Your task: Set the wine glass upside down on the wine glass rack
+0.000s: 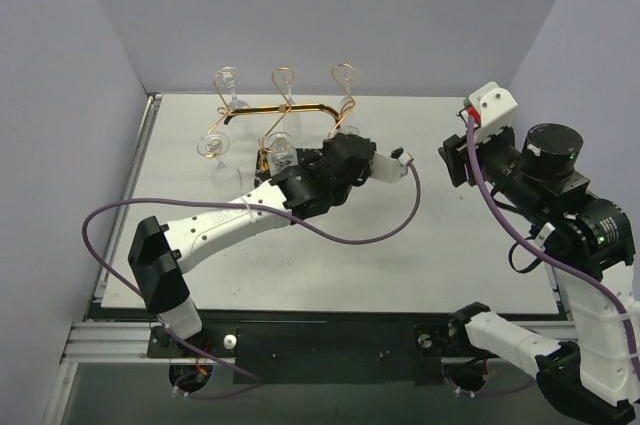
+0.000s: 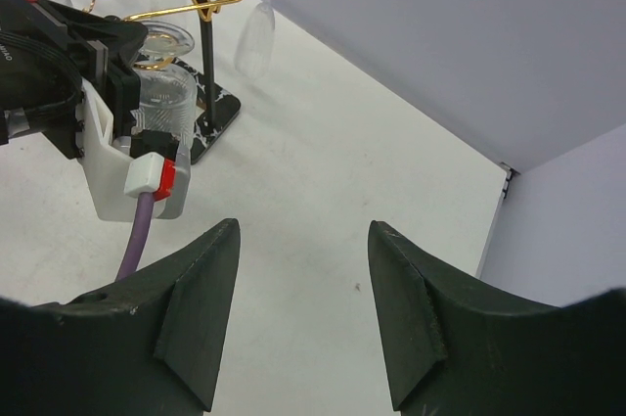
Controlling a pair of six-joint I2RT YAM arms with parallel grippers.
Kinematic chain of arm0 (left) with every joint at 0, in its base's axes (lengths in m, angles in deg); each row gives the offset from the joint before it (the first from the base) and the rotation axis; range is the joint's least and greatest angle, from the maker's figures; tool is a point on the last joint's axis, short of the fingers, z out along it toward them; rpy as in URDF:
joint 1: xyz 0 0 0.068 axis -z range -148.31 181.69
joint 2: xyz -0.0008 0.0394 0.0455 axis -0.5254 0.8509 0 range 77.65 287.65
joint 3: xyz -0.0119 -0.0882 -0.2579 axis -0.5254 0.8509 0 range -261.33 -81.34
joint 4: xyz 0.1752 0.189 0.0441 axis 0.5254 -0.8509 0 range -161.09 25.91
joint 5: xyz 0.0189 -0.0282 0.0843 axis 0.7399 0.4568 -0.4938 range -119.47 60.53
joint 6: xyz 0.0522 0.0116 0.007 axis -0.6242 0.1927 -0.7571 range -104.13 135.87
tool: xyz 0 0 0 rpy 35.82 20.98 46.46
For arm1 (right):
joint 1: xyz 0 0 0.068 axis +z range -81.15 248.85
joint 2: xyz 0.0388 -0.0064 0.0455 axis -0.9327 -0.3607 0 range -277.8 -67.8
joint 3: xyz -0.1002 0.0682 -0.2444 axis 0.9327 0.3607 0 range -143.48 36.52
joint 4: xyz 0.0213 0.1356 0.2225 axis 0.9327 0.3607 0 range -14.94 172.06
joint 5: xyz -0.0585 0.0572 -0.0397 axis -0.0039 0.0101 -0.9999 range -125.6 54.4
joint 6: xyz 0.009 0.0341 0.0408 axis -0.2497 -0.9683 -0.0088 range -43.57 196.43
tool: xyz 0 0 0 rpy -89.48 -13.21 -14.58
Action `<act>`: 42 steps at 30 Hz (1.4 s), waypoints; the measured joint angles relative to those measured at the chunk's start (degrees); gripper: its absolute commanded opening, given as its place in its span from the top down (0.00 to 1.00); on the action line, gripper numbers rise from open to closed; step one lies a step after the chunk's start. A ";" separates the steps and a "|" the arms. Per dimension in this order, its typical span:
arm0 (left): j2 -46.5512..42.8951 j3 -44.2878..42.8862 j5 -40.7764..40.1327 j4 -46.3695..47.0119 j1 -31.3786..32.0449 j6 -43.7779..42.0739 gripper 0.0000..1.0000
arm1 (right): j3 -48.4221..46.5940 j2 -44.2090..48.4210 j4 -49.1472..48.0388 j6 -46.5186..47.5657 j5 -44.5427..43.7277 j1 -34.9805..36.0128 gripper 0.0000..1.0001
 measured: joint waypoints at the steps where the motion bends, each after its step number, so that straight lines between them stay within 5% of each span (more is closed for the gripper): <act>1: 0.02 -0.07 0.02 -0.02 0.00 0.00 0.91 | 0.02 -0.02 0.00 0.00 0.00 0.00 0.49; 12: 0.87 -1.81 0.07 -1.07 -0.22 0.57 0.71 | 0.33 0.26 0.02 0.00 -0.02 -0.04 0.50; 42: 2.29 -5.60 -0.37 -5.07 2.32 3.08 0.62 | 1.33 0.74 0.00 0.00 -0.04 -0.74 0.50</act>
